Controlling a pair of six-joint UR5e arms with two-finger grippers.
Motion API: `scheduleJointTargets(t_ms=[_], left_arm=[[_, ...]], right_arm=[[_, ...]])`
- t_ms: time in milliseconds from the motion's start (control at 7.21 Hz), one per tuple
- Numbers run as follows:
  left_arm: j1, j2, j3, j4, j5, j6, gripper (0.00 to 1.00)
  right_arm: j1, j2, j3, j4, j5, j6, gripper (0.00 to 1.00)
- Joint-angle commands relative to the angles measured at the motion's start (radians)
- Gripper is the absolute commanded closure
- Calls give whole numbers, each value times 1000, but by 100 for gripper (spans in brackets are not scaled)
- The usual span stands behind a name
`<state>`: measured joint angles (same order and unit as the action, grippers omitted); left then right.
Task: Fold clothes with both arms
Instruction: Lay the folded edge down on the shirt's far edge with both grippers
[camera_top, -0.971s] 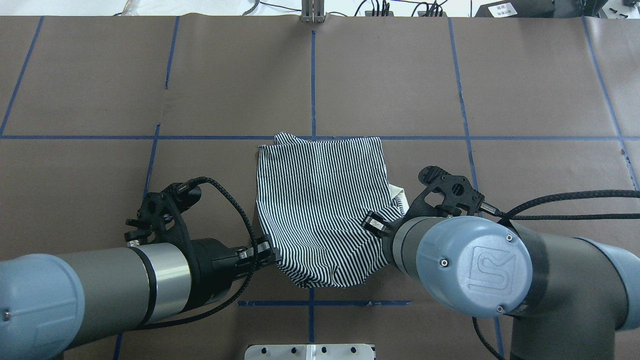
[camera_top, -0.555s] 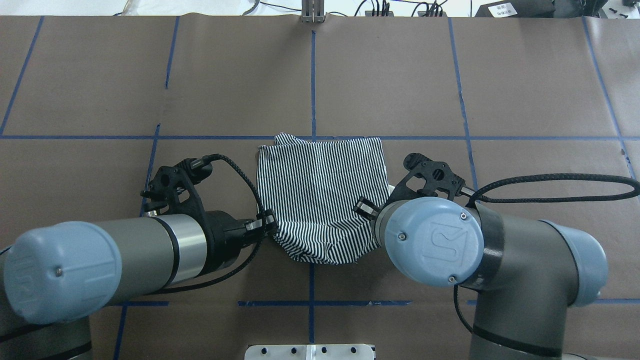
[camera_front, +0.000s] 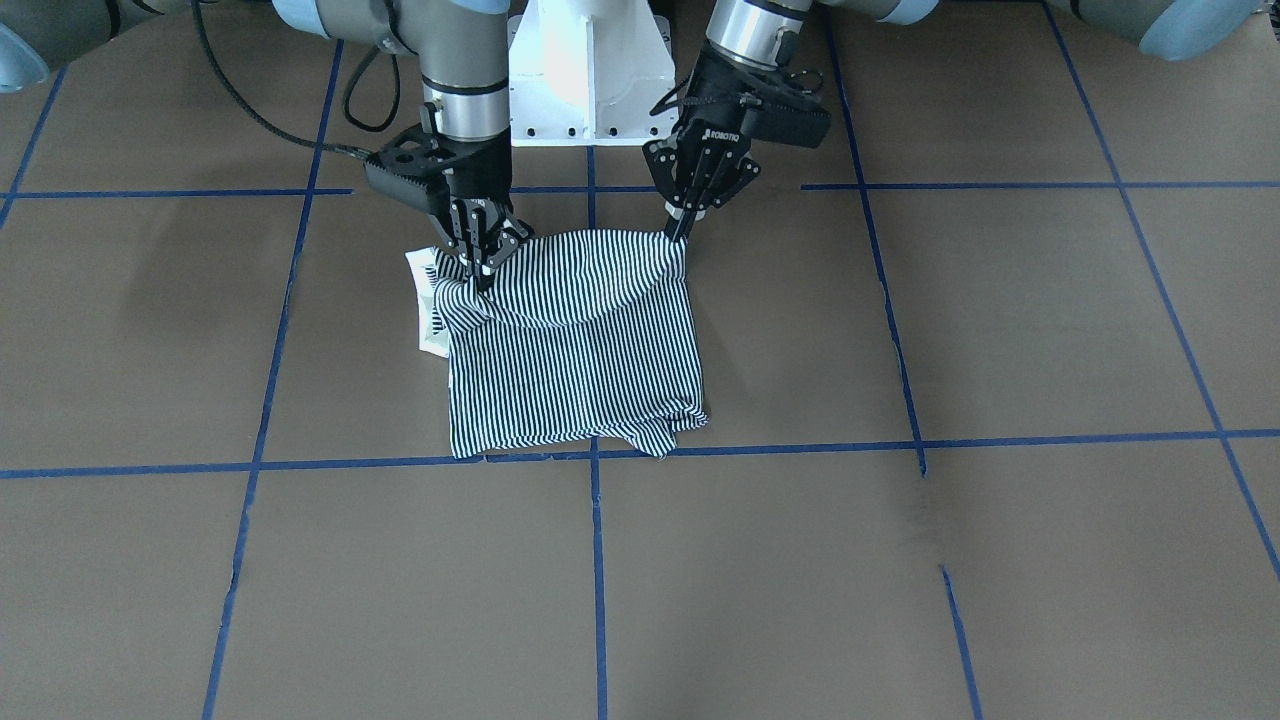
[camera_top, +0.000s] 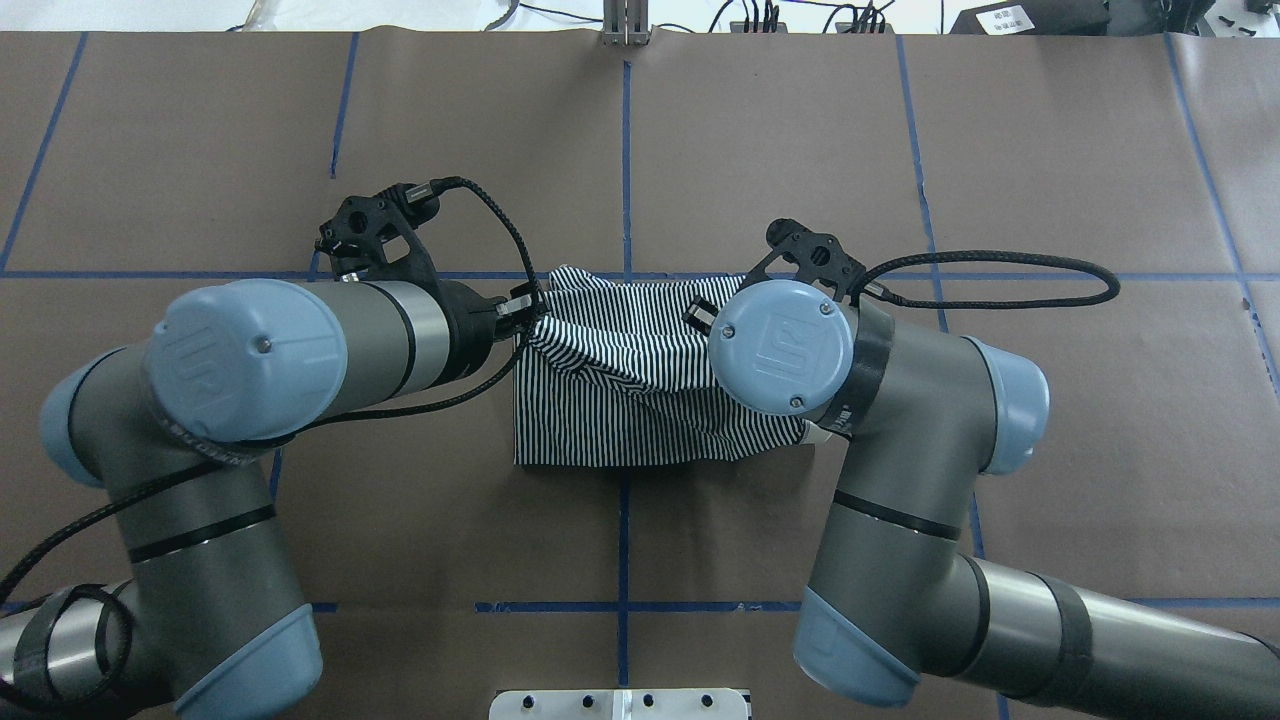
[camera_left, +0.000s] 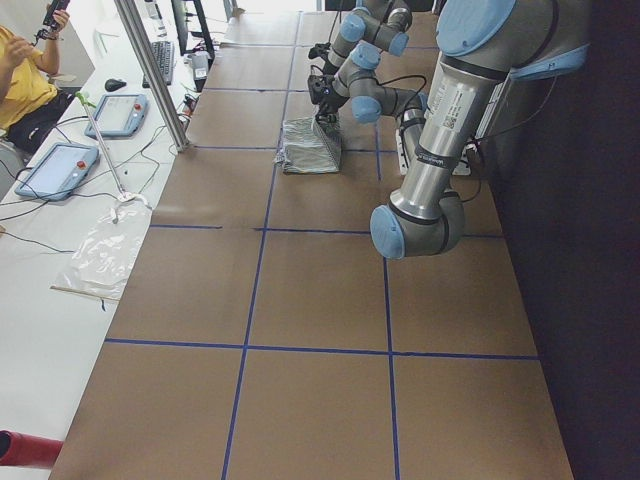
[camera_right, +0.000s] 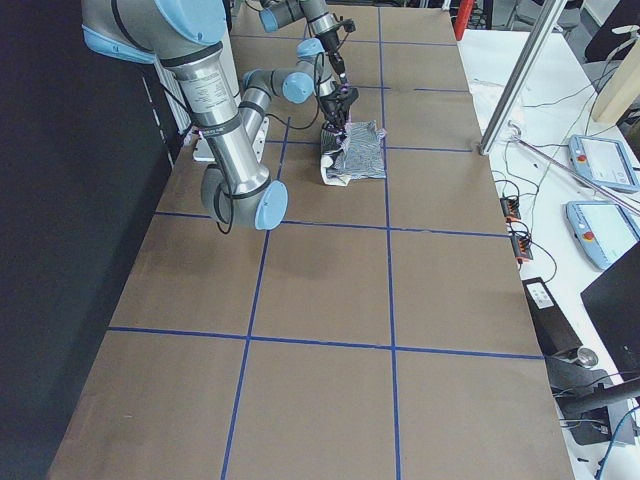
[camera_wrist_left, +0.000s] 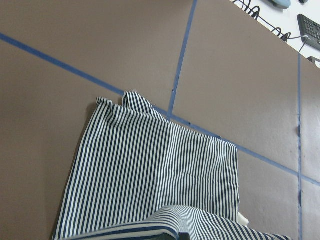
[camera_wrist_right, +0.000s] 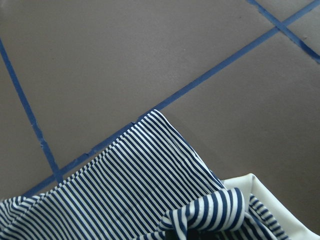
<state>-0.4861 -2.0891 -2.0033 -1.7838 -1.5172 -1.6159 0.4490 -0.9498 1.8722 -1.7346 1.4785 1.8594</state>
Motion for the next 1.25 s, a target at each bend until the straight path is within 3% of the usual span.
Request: scheduleJointTargets(t_ms=[0, 277, 555, 832, 971, 1109], left_arm=[[-34, -22, 195, -157, 2, 21, 100], [-42, -25, 325, -271, 3, 22, 100], [-40, -58, 415, -285, 5, 21, 100], [-35, -57, 449, -357, 5, 21, 100], [-35, -48, 445, -358, 2, 54, 1], [-40, -42, 410, -355, -1, 164, 0]], right_arm=[[33, 64, -193, 119, -1, -11, 100], [46, 74, -284, 182, -1, -28, 100], [46, 80, -326, 219, -3, -31, 100], [48, 80, -338, 240, -3, -63, 100], [48, 83, -338, 240, -4, -180, 1], [54, 88, -326, 240, 6, -219, 0]])
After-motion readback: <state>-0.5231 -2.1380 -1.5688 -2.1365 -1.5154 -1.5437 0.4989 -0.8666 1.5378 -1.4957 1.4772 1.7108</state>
